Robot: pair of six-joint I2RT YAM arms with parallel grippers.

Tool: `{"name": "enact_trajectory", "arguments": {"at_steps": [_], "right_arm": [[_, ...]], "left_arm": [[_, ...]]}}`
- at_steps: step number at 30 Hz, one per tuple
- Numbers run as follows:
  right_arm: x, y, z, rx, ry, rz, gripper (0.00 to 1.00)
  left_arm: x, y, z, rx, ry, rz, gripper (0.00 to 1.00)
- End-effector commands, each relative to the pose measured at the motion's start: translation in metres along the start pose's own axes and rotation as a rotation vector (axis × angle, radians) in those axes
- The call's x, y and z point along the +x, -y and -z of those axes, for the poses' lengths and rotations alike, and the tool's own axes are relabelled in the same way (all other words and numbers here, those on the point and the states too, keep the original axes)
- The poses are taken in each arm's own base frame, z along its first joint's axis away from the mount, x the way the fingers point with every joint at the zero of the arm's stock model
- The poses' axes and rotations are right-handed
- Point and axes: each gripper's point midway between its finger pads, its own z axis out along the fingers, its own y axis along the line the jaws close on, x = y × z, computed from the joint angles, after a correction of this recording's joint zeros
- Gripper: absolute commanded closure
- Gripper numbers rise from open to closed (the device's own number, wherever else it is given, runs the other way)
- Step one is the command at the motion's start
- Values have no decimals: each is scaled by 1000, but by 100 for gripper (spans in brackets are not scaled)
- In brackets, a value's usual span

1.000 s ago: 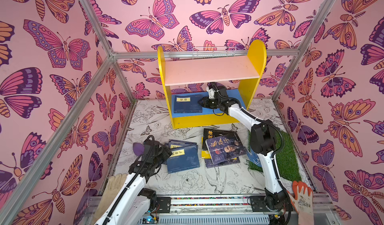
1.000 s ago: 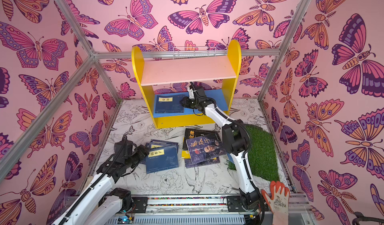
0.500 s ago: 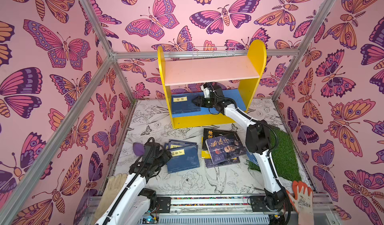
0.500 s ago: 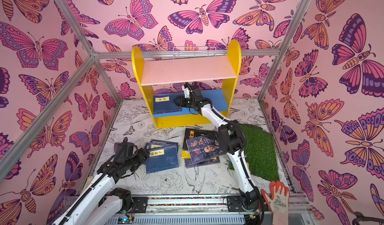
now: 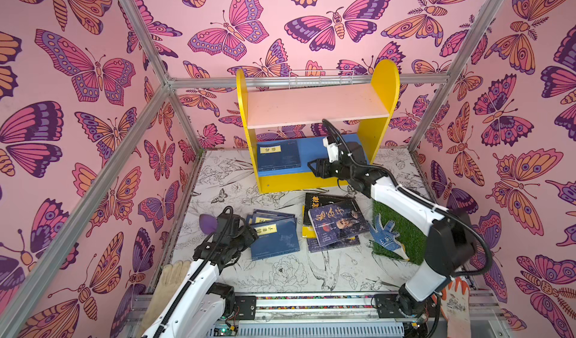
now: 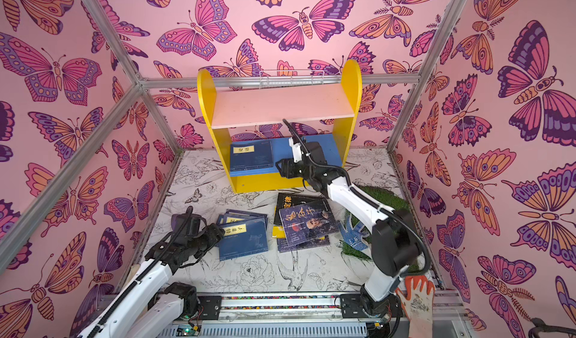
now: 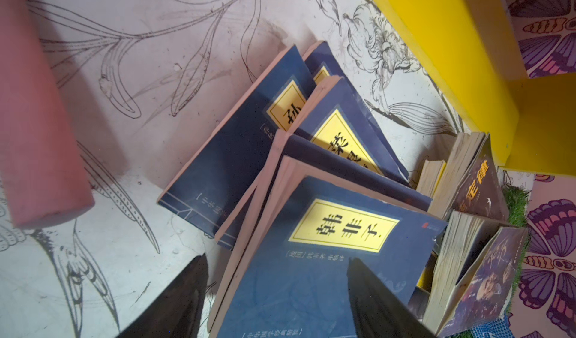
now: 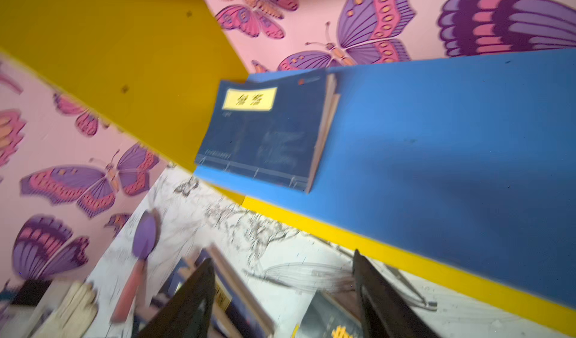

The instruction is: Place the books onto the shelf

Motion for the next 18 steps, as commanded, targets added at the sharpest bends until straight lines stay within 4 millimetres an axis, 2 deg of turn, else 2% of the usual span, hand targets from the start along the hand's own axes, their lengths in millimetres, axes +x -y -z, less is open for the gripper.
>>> {"name": "enact_trajectory", "arguments": {"at_steps": [1,3,5,8,11,13,18], "right_arm": [[118,-59,12,-201,-347,169,32],[178,-81,27,-281,-522,230,32],[222,-93,37,-345,-656,216,32],[263,-95,37,-374,-782,157,33],[286,-80,30,-322,-874,176,34],[295,-76,23,-315,-905,179,34],[303,-88,9,-400,-937,120,42]], "left_arm": [[11,-4,-2,-7,-52,-21,27],[15,-8,-5,-16,-65,-18,27],[19,-13,-8,-27,-70,-8,29],[23,-20,-15,-38,-66,18,35],[25,-26,-20,-53,-64,34,40],[25,-28,-22,-65,-57,34,42],[28,-35,-27,-89,-64,42,54]]}}
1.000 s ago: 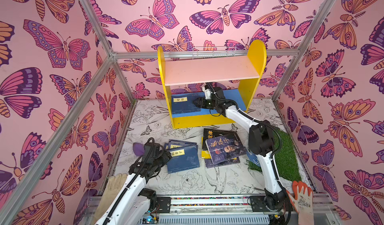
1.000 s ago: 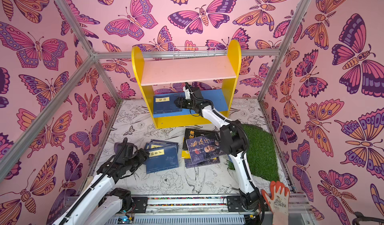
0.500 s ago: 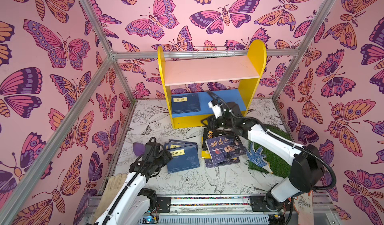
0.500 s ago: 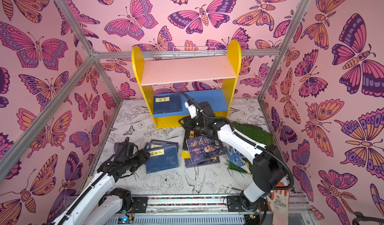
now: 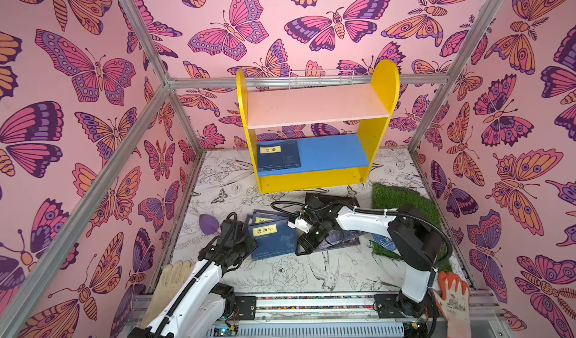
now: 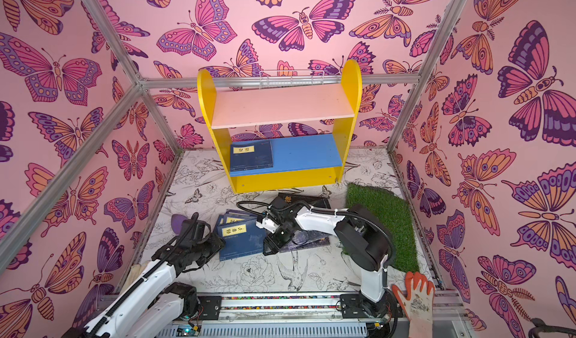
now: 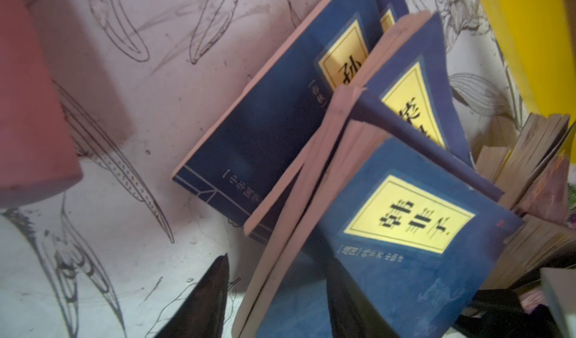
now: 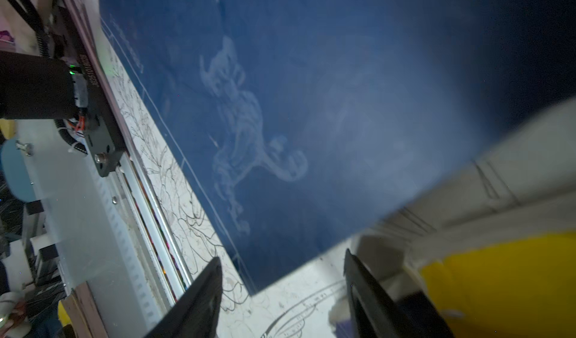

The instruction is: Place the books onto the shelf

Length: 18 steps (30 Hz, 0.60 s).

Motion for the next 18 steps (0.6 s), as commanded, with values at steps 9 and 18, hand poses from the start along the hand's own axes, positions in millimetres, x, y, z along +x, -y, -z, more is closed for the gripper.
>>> {"name": "enact_trajectory", "arguments": {"at_steps": [9,18], "right_arm": [[-32,-32,25,-179,70,39,71],[-58,-47,50,-188,147,46,75]], "left_arm": [[2,-8,-16,-45,-21,-16,66],[3,13,-23,39,-61,-60,74]]}}
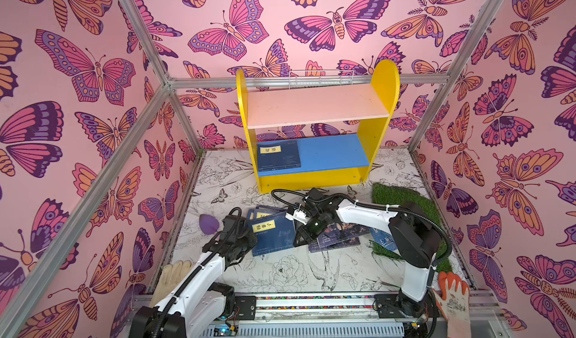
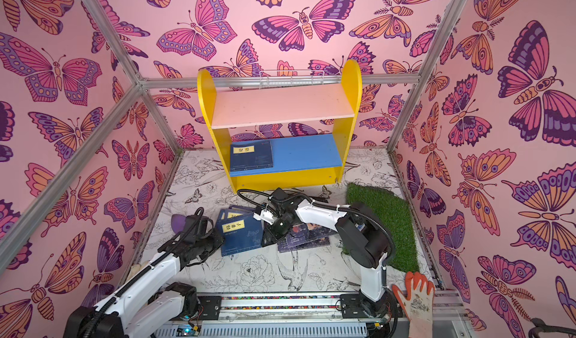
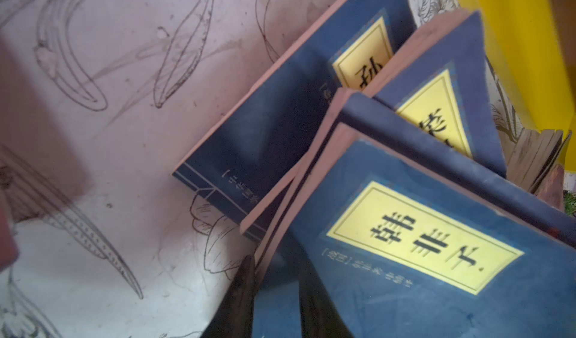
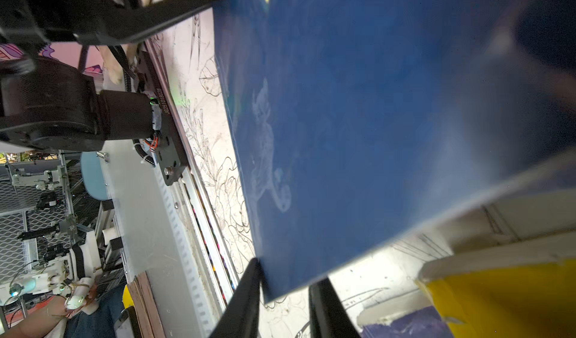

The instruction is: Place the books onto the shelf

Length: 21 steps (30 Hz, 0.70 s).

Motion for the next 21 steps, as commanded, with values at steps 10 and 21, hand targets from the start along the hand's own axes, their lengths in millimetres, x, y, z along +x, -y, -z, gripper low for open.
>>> {"name": "enact_trajectory", "arguments": {"at_steps": [10,21], "right_arm": [[-78,-8,42,6,321,-57,91],[-99,-26,134,-259,556,-75,100]], "left_arm": [[7,29,8,159,-32,-37,74],[-33,83,62,475,98,82,27]]}}
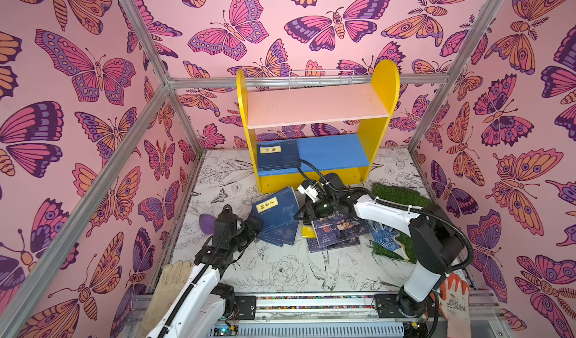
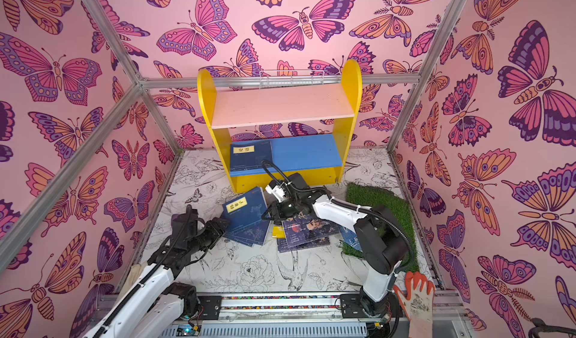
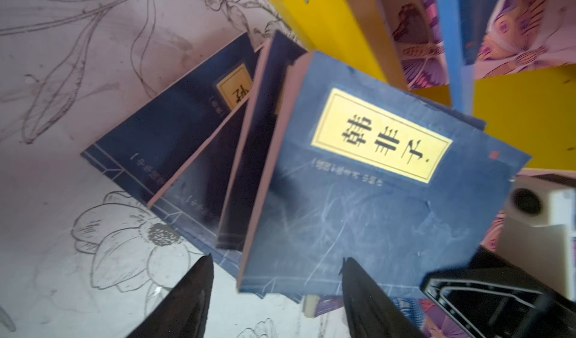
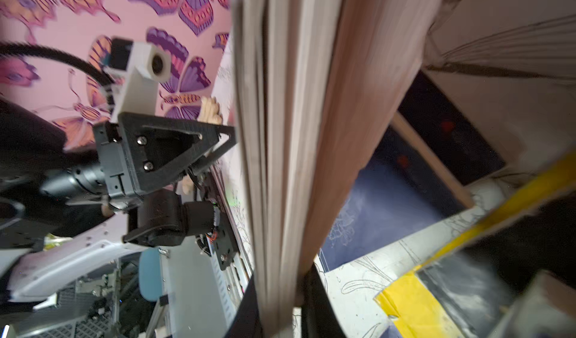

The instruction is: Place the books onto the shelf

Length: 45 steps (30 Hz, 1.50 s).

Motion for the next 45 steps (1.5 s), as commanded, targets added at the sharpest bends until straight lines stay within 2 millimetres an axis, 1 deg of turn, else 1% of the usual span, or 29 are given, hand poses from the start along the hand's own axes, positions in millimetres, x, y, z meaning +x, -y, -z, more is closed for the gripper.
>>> {"name": "enact_trajectory", "arguments": {"at_steps": [1,3,5,10,11,13,15,18,20,21,24,26,27,28,30,32,34,35,38,39,42,45], "right_arm": [[-40,-50,41,-199,143,87,100],[-41,-54,49,-218,152,89,100],[-40,-60,52,-239,147,95,100],[-38,-66,53,-289,135,85,100],[-38,-66,52,-292,134,81,100],[-37,-65,50,-292,128,73,100],[-34,-59,46,-287,117,56,100],[-29,-51,37,-276,100,38,100],[-26,-43,31,-255,98,25,100],[-26,-36,28,-237,102,17,100],[-24,-10,16,-161,106,-27,100],[-19,8,4,-118,82,-69,100],[-15,17,-1,-96,66,-89,100],[-11,26,-6,-75,51,-107,100],[-3,44,-16,-33,20,-134,100],[5,59,-21,13,-9,-154,100],[10,69,-24,54,-29,-167,100],[12,74,-25,73,-34,-172,96],[15,86,-24,140,-40,-185,76],[17,88,-23,158,-42,-187,71],[18,92,-20,196,-41,-182,63],[16,97,-15,248,-31,-169,59]], "left_arm": [[-11,36,10,162,7,29,25],[-15,48,12,217,4,31,22],[-16,58,11,257,-9,20,22],[-18,67,7,298,-21,0,22],[-18,69,7,307,-21,-7,22],[-18,72,7,322,-23,-15,26],[-17,69,6,316,-28,-14,30],[-11,57,0,282,-44,10,31],[-6,40,-4,221,-50,39,31],[-4,28,-6,173,-46,53,30],[3,-5,-9,45,-35,86,28],[5,-19,-8,-14,-25,101,28],[11,-33,-10,-53,-33,112,27],[16,-42,-11,-82,-43,120,27],[19,-48,-12,-103,-51,125,27],[19,-48,-12,-103,-55,115,28],[17,-46,-12,-102,-49,98,29],[15,-44,-11,-98,-41,88,29],[10,-40,-12,-92,-27,55,30],[-1,-25,-9,-61,-2,34,30],[-10,-12,-11,-32,14,0,30],[-17,1,-15,6,20,-35,30]]}}
